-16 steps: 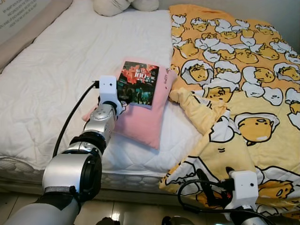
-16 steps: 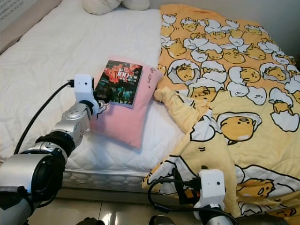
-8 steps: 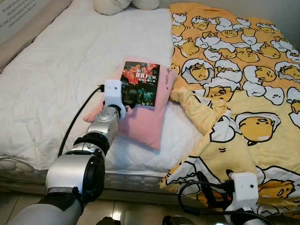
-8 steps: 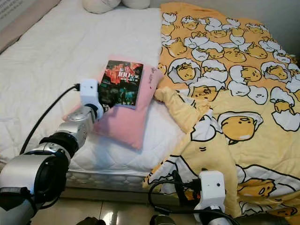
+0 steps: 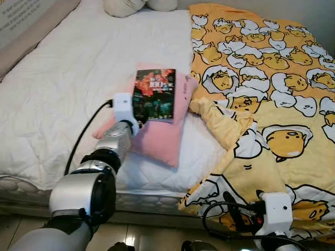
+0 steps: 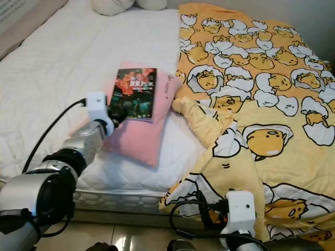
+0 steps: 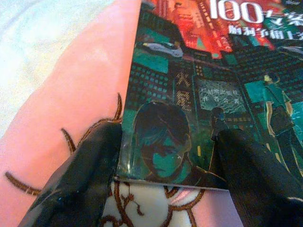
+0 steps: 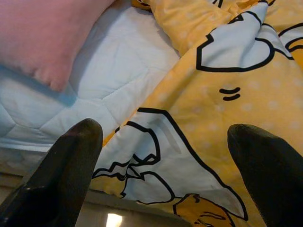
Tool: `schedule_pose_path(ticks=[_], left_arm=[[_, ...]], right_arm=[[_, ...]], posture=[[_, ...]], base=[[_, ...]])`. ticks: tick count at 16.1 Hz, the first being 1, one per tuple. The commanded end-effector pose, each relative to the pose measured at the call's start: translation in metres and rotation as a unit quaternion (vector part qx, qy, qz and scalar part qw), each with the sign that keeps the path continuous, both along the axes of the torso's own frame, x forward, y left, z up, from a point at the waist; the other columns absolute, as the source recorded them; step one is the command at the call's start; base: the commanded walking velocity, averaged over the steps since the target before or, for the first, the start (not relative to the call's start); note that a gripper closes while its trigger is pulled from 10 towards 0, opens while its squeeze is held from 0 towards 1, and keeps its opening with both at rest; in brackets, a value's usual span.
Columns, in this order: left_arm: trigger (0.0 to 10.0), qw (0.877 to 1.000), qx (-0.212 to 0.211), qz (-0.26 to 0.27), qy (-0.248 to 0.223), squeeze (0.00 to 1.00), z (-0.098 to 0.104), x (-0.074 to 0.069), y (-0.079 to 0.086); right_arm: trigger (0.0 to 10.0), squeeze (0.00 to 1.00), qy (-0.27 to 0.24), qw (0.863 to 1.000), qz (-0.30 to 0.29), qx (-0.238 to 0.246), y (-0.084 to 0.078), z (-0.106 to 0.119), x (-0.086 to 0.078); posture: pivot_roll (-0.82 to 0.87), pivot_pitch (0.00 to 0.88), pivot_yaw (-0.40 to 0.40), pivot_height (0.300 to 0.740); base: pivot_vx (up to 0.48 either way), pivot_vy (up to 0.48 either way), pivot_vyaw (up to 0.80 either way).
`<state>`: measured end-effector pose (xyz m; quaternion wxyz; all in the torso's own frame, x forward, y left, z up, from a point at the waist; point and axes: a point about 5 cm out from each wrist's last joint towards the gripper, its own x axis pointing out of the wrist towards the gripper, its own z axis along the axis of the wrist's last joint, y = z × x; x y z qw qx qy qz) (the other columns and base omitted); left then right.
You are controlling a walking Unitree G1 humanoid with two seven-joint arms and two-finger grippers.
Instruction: Clean up the room
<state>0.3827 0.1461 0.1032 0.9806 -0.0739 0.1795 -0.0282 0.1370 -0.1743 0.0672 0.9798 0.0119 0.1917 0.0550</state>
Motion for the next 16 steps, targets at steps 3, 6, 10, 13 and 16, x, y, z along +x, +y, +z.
schedule_pose_path(ticks=[3,6,10,13,16], left_arm=[[0.0,0.998,0.024,-0.019,0.048,0.00,-0.021,-0.011,-0.001],[0.0,0.996,0.055,-0.050,0.044,0.00,-0.021,-0.012,-0.008],[0.0,0.997,0.033,-0.056,0.046,0.00,-0.023,-0.013,-0.009],[0.0,0.998,0.021,-0.060,0.027,0.00,-0.016,-0.009,-0.012],[0.0,0.998,-0.038,-0.052,-0.020,0.00,0.001,-0.001,-0.013]], right_arm=[[10.0,0.00,0.006,1.000,-0.004,0.001,-0.002,0.001,-0.002],[10.0,0.00,0.010,1.000,-0.006,0.001,-0.003,-0.001,0.000],[10.0,0.00,0.009,1.000,-0.010,0.006,-0.002,-0.004,0.007],[10.0,0.00,-0.004,1.000,-0.012,0.010,-0.002,-0.004,0.018],[10.0,0.00,-0.021,1.000,0.001,0.019,0.003,-0.007,0.041]], posture=[[-0.28,0.092,-0.055,0.740],[-0.28,0.088,-0.054,0.740],[-0.27,0.063,-0.041,0.740],[-0.26,0.037,-0.037,0.740],[-0.20,0.000,-0.027,0.740]], base=[[0.000,0.000,0.00],[0.000,0.000,0.00],[0.000,0.000,0.00],[0.000,0.000,0.00],[0.000,0.000,0.00]])
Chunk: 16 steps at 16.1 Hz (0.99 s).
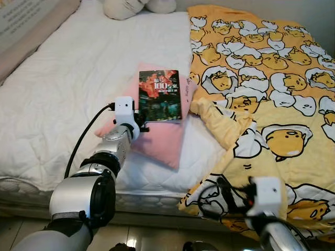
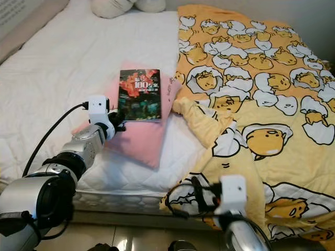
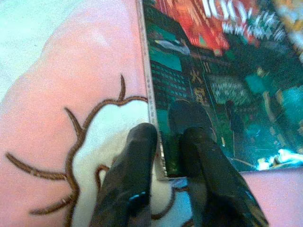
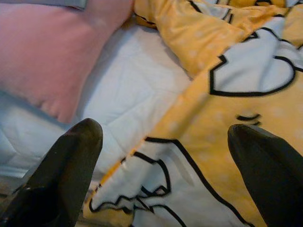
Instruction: Clean up the room
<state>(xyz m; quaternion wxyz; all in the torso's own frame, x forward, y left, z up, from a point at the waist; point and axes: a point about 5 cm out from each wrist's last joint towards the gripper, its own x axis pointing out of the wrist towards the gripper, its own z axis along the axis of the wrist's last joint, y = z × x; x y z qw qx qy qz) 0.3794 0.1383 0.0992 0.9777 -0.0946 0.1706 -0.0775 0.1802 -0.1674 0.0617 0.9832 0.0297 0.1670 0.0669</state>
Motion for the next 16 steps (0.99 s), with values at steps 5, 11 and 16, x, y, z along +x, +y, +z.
schedule_pose_path(ticks=[5,11,16], left_arm=[[0.0,0.991,-0.030,-0.052,-0.121,0.00,0.036,0.010,0.011],[10.0,0.957,0.165,-0.027,-0.236,0.08,0.032,-0.014,0.027],[10.0,0.952,0.175,-0.020,-0.249,1.00,0.001,-0.075,0.005]], right_arm=[[10.0,0.00,-0.045,0.999,-0.007,0.016,0.006,0.001,0.048],[10.0,0.00,-0.119,0.990,-0.071,0.016,0.001,0.027,0.092],[10.0,1.00,-0.175,0.977,-0.119,0.012,-0.008,0.042,0.084]], posture=[[-0.11,0.000,0.013,0.740],[0.00,0.000,0.029,0.740],[0.02,0.000,0.008,0.740]], base=[[0.000,0.000,0.00],[0.000,0.000,0.00],[0.000,0.000,0.00]])
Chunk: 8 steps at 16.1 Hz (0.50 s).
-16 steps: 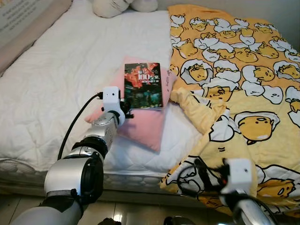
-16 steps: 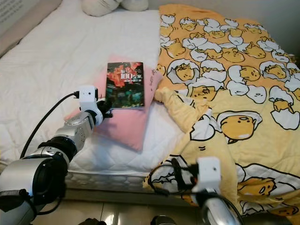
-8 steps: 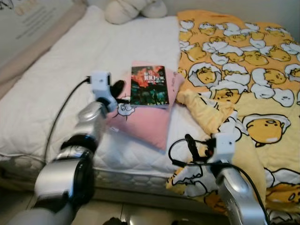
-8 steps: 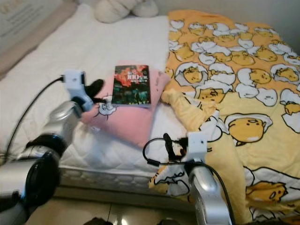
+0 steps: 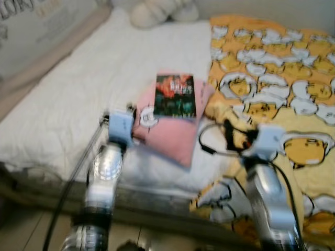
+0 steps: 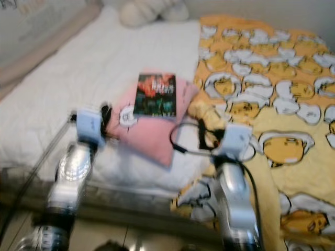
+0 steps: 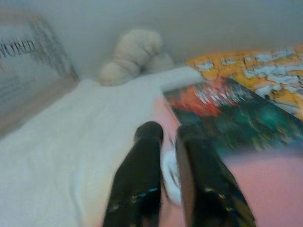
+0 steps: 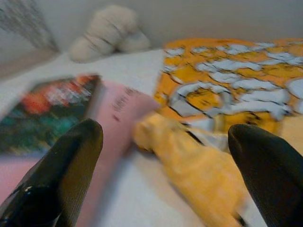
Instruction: Clean up the room
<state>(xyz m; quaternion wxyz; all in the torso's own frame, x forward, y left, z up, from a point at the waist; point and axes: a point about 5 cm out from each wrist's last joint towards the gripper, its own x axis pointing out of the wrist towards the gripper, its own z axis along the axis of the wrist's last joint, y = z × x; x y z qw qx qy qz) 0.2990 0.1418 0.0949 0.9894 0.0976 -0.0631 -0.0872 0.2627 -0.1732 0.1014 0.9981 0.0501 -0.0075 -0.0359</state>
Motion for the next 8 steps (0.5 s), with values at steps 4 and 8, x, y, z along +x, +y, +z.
schedule_pose_path(ticks=[4,8], left_arm=[[10.0,0.999,0.023,0.014,0.019,1.00,0.001,-0.015,0.013],[10.0,0.999,0.006,0.015,0.041,1.00,0.009,-0.015,0.004]], right_arm=[[10.0,1.00,0.036,0.999,0.035,-0.019,0.002,-0.017,-0.022],[10.0,1.00,0.036,0.998,0.046,-0.031,0.006,-0.020,-0.016]], posture=[[0.04,0.000,-0.004,0.740],[0.05,0.000,-0.006,0.740]], base=[[0.000,0.000,0.00],[0.000,0.000,0.00]])
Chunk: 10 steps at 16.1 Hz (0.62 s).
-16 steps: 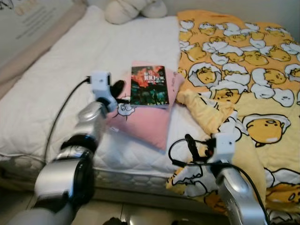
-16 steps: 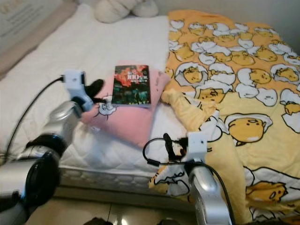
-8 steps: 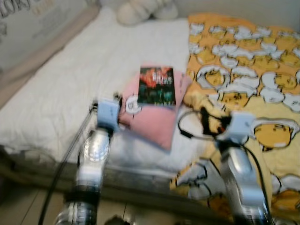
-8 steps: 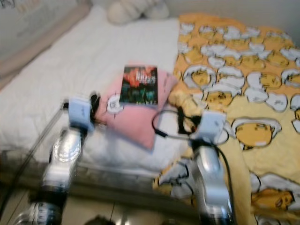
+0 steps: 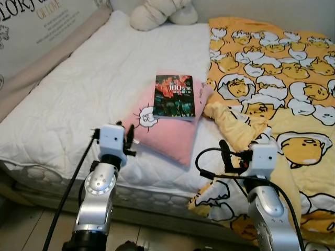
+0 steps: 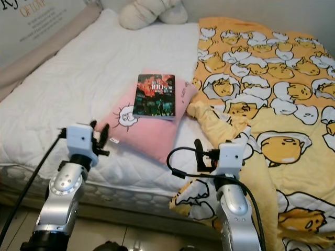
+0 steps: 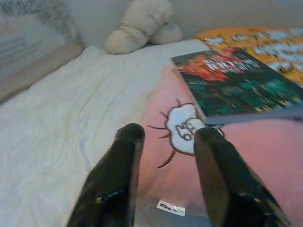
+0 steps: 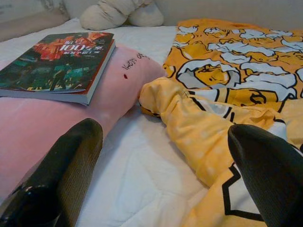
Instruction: Clean up the room
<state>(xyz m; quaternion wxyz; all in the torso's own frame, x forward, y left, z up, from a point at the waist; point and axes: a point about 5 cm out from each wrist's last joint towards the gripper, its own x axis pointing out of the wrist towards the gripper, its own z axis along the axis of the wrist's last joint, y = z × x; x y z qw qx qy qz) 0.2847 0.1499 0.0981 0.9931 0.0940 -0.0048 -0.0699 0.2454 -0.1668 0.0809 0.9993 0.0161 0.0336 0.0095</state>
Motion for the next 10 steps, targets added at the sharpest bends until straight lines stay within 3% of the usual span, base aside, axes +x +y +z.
schedule_pose_path(ticks=[1,4,6,10], left_arm=[[10.0,1.000,0.021,-0.006,-0.013,1.00,0.006,0.003,-0.004],[10.0,1.000,-0.020,-0.002,0.002,1.00,0.006,0.006,0.001],[10.0,1.000,-0.017,-0.024,0.007,1.00,0.006,-0.002,-0.006],[10.0,0.999,-0.008,-0.032,-0.015,1.00,0.009,-0.002,-0.007]], right_arm=[[10.0,1.00,-0.004,1.000,-0.003,0.015,0.000,0.000,0.001],[10.0,1.00,-0.001,1.000,-0.004,0.028,0.000,-0.002,0.000],[10.0,1.00,0.003,1.000,0.007,0.020,0.000,-0.005,-0.001],[10.0,1.00,0.017,1.000,0.014,-0.017,0.001,-0.013,-0.006]], posture=[[0.05,0.000,-0.007,0.740],[0.06,0.000,-0.005,0.740],[0.05,0.000,-0.006,0.740],[0.04,0.000,0.009,0.740]], base=[[0.000,0.000,0.00],[0.000,0.000,0.00],[0.000,0.000,0.00],[0.000,0.000,0.00]])
